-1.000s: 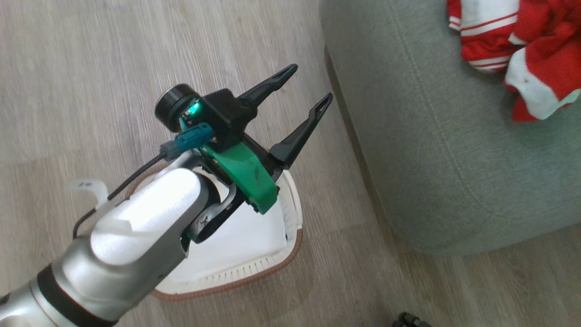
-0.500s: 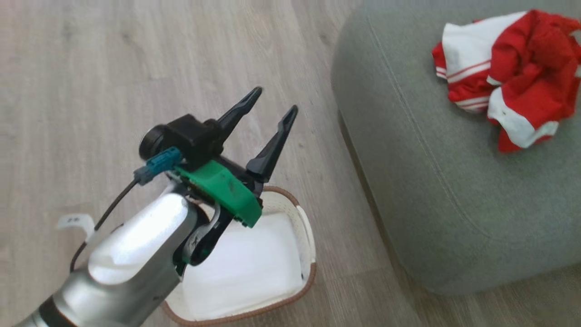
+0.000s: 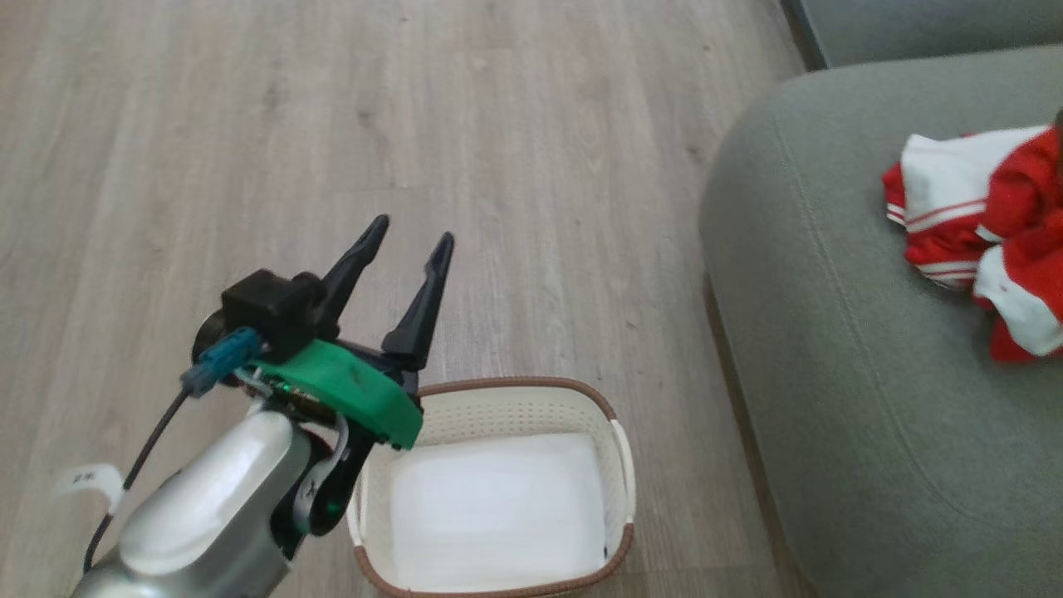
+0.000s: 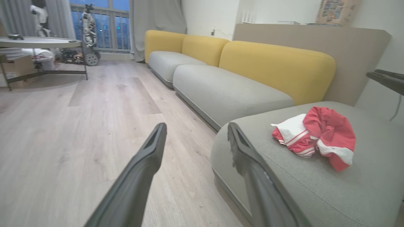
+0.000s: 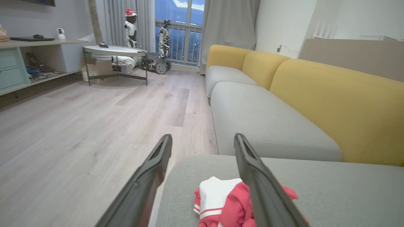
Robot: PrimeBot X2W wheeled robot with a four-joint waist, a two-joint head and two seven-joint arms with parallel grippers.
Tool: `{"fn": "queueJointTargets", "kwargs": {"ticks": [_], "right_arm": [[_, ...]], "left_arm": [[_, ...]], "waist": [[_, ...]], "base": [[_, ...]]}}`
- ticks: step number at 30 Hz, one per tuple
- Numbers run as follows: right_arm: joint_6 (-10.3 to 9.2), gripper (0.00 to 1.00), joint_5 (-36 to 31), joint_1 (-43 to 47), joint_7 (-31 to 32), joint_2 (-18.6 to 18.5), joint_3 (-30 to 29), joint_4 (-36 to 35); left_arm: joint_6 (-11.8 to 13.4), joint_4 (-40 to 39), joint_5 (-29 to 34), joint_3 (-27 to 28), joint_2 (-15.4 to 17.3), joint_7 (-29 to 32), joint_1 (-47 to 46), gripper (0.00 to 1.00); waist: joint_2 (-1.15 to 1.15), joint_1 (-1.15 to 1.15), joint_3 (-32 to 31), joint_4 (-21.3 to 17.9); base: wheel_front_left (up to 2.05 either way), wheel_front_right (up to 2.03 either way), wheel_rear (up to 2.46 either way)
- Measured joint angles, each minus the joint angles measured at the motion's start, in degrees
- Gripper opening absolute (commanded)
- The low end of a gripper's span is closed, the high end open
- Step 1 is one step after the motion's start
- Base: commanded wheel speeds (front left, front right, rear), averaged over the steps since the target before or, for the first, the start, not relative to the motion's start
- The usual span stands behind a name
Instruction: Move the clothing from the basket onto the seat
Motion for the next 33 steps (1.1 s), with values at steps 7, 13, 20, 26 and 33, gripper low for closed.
{"fn": "queueJointTargets", "kwargs": {"ticks": [7, 13, 20, 26, 33], "right_arm": [[0.00, 1.00, -3.8, 13.3, 1.5, 9.2, -5.8, -12.6], [0.00, 1.00, -6.3, 20.3, 0.7, 16.0, -5.9, -19.4], [0.00, 1.00, -7.9, 25.0, -3.8, 20.7, -5.0, -20.8], [0.00, 1.00, -8.2, 27.4, -7.2, 22.9, -4.6, -20.5], [0.00, 1.00, -8.2, 28.4, -10.0, 24.1, -3.2, -18.7]], "left_arm": [[2.2, -0.6, -0.7, 3.2, 1.6, -1.0, 4.4, 1.00], [4.8, -1.4, -0.7, 6.8, 2.3, -1.5, 10.1, 1.00], [6.8, -3.2, 1.9, 13.8, 2.8, -1.5, 17.3, 1.00], [4.3, -4.8, 6.5, 19.2, 0.9, -1.6, 23.2, 1.00], [-0.2, -4.8, 12.1, 24.0, -2.5, -1.6, 26.3, 1.00]], "waist": [[0.00, 0.00, -1.6, 3.6], [0.00, 0.00, -2.9, 5.3], [0.00, 0.00, -3.5, 6.1], [0.00, 0.00, -3.7, 6.5], [0.00, 0.00, -3.7, 6.4]], "base": [[0.00, 0.00, 0.00], [0.00, 0.00, 0.00], [0.00, 0.00, 0.00], [0.00, 0.00, 0.00], [0.00, 0.00, 0.00]]}}
